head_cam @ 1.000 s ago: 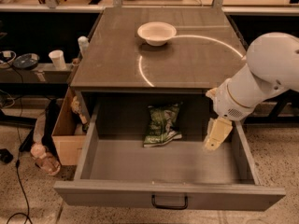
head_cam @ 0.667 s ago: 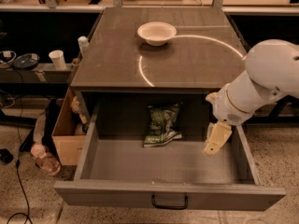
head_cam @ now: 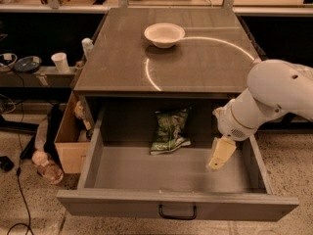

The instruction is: Pick green jalapeno chip bag from top drawer and place on counter

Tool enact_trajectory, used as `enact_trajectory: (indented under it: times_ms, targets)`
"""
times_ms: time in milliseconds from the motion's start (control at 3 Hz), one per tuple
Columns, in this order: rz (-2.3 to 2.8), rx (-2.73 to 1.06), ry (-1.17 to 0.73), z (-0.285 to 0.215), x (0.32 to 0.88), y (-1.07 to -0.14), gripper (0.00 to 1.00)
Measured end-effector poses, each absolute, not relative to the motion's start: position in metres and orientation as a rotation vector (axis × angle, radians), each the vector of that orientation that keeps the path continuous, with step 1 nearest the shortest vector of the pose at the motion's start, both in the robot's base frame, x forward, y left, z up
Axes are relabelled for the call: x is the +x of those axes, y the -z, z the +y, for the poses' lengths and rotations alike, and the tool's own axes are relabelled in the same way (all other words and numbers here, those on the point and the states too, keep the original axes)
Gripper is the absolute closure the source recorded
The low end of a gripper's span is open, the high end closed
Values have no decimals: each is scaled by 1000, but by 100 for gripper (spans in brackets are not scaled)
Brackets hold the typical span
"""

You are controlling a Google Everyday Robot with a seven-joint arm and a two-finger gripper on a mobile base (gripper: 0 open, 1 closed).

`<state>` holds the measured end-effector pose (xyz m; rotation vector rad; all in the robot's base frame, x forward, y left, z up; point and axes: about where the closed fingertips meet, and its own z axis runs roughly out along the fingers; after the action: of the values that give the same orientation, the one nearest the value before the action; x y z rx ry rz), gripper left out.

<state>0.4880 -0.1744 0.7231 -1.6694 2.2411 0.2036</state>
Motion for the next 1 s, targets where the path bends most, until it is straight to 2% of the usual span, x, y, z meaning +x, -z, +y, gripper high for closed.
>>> enact_trajectory:
  times_ms: [333, 1000]
  targets:
    - [2252, -1660, -207, -174, 488, -714, 0]
    - [2174, -1616, -443, -132, 530, -634, 0]
